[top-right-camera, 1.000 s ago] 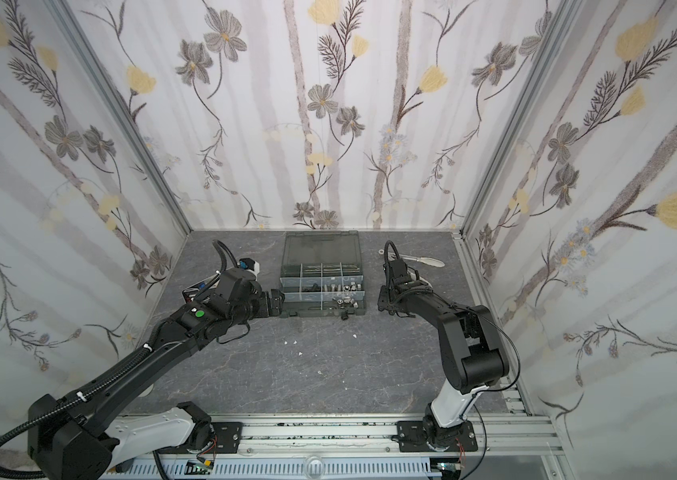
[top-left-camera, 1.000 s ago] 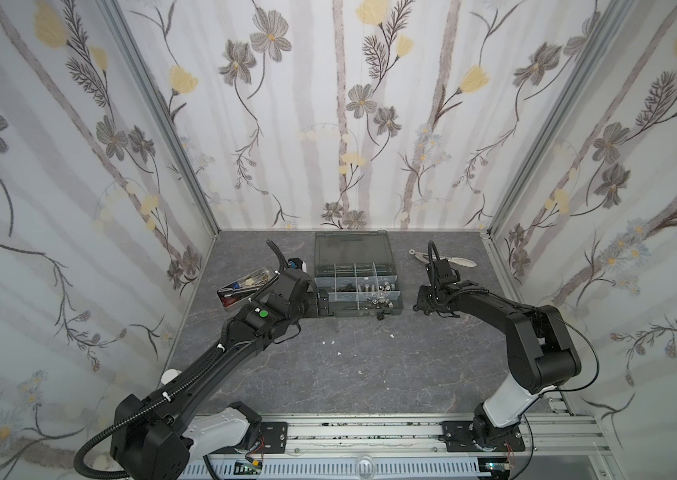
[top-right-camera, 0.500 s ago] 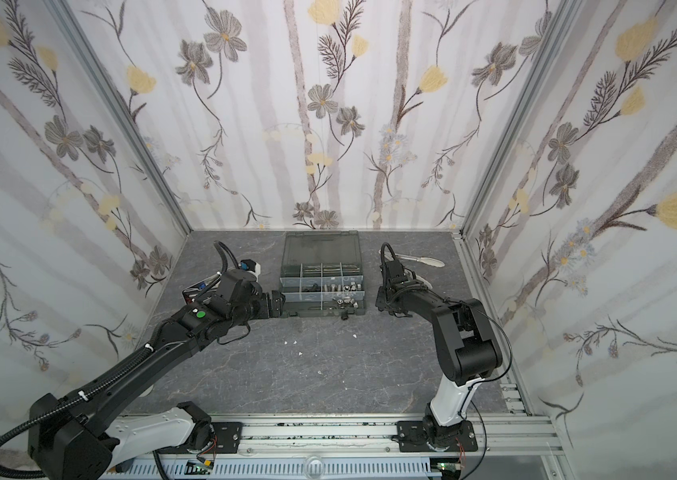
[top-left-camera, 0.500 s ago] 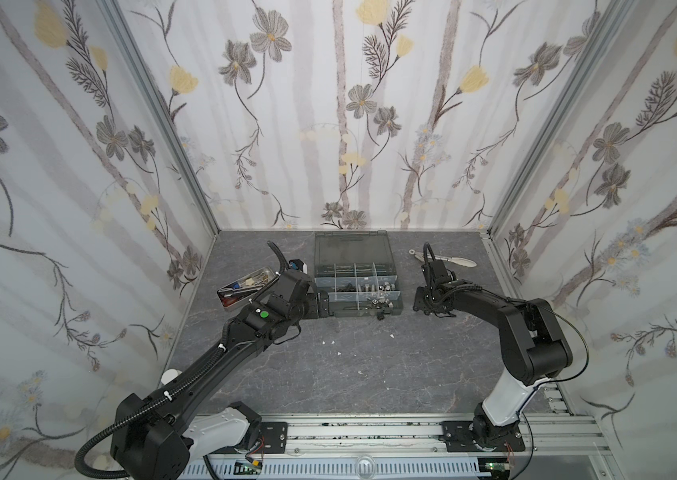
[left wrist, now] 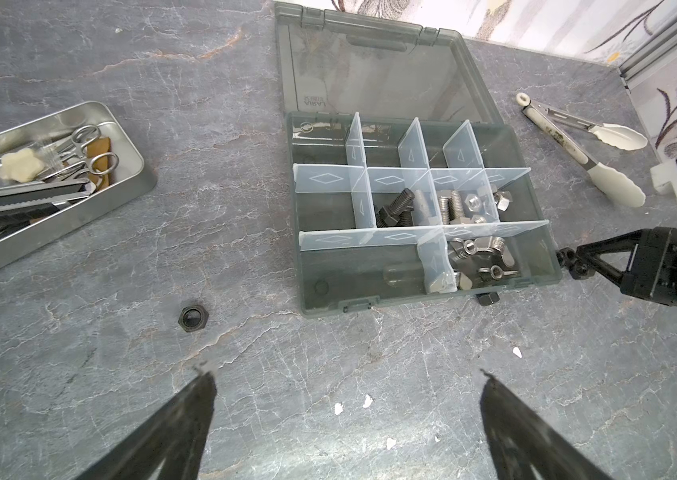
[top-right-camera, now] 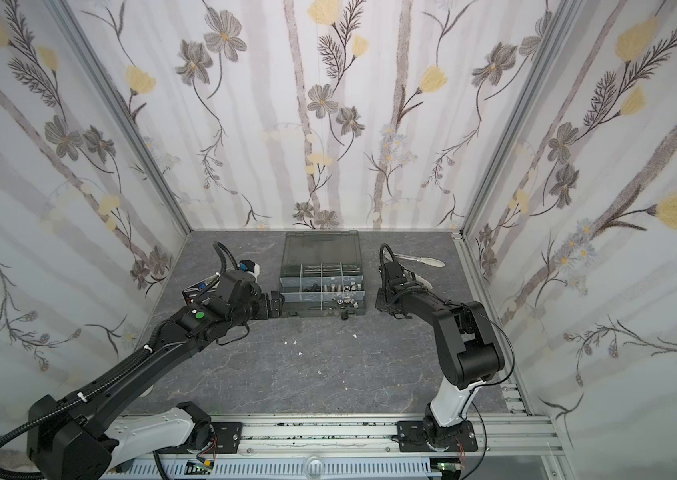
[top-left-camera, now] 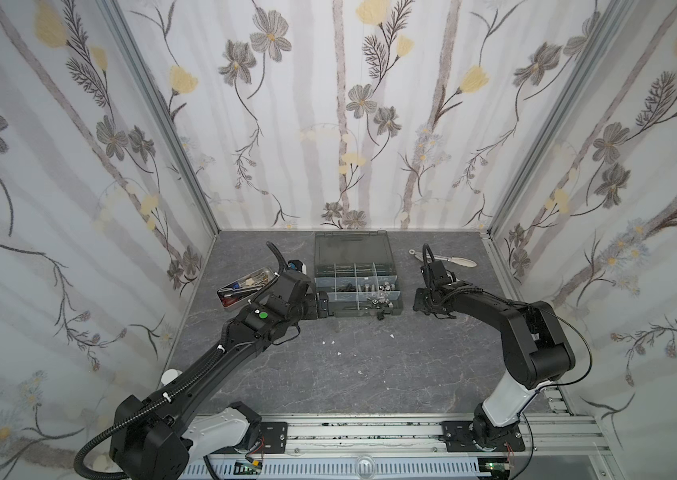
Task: Sort the screws and nuts into containers
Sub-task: 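Lift the black nut with the right gripper and carry it over the box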
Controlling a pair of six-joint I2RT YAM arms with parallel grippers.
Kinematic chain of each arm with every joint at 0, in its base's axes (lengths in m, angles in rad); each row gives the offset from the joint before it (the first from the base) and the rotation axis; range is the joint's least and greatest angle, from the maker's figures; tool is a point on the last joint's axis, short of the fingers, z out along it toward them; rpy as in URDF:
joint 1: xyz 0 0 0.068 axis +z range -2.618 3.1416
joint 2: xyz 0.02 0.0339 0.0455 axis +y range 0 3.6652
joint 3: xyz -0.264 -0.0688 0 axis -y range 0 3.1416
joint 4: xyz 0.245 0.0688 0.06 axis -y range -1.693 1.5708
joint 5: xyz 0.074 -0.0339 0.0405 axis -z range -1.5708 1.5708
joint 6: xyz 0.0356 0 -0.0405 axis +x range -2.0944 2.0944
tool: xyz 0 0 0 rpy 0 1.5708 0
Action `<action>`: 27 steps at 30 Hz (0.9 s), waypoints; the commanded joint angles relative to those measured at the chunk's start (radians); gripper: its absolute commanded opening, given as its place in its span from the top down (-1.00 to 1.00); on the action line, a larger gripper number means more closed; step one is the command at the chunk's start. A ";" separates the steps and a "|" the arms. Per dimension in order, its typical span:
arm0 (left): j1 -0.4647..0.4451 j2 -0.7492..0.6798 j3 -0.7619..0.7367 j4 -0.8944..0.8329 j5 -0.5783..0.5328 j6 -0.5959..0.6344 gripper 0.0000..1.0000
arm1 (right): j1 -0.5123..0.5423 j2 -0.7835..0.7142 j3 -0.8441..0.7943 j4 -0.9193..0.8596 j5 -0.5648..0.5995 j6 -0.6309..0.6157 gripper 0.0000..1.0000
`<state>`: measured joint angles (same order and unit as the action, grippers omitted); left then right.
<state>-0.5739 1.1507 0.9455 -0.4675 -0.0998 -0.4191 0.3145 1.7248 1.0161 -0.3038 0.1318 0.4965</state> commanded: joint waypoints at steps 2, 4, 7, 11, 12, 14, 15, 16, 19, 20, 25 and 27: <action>0.001 -0.008 -0.005 0.018 -0.002 0.002 -0.99 | 0.011 -0.022 -0.008 -0.015 0.025 0.010 0.81; 0.003 -0.011 -0.007 0.018 -0.005 0.002 -0.99 | 0.015 -0.027 -0.011 -0.015 0.024 0.012 0.85; 0.003 -0.014 -0.009 0.020 -0.004 0.003 -1.00 | 0.026 -0.043 -0.010 -0.023 0.026 0.014 0.85; 0.003 -0.014 -0.010 0.018 -0.007 0.001 -1.00 | 0.059 -0.082 0.006 -0.041 0.035 0.016 0.85; 0.002 -0.015 -0.010 0.018 -0.007 -0.001 -1.00 | 0.074 -0.091 0.014 -0.048 0.041 0.014 0.85; 0.002 -0.017 -0.012 0.020 -0.003 -0.005 -1.00 | 0.112 -0.112 0.036 -0.058 0.039 0.012 0.84; 0.003 -0.019 -0.014 0.020 -0.001 -0.007 -1.00 | 0.129 -0.121 0.047 -0.061 0.035 0.010 0.85; 0.002 -0.019 -0.014 0.020 0.003 -0.011 -1.00 | 0.148 -0.122 0.061 -0.065 0.027 0.009 0.84; 0.003 -0.024 -0.014 0.020 0.012 -0.022 -1.00 | 0.208 -0.122 0.106 -0.073 0.011 0.006 0.83; 0.002 -0.029 -0.016 0.017 0.009 -0.026 -1.00 | 0.230 -0.123 0.120 -0.071 0.003 0.005 0.83; 0.009 -0.063 -0.037 0.003 -0.014 -0.067 -1.00 | 0.312 -0.090 0.195 -0.042 -0.042 0.009 0.83; 0.018 -0.084 -0.055 0.002 -0.013 -0.094 -1.00 | 0.338 -0.060 0.228 -0.020 -0.068 0.015 0.83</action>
<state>-0.5648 1.0874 0.9066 -0.4683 -0.0937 -0.4610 0.6304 1.6398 1.2140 -0.3523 0.1001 0.5037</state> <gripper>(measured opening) 0.998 0.118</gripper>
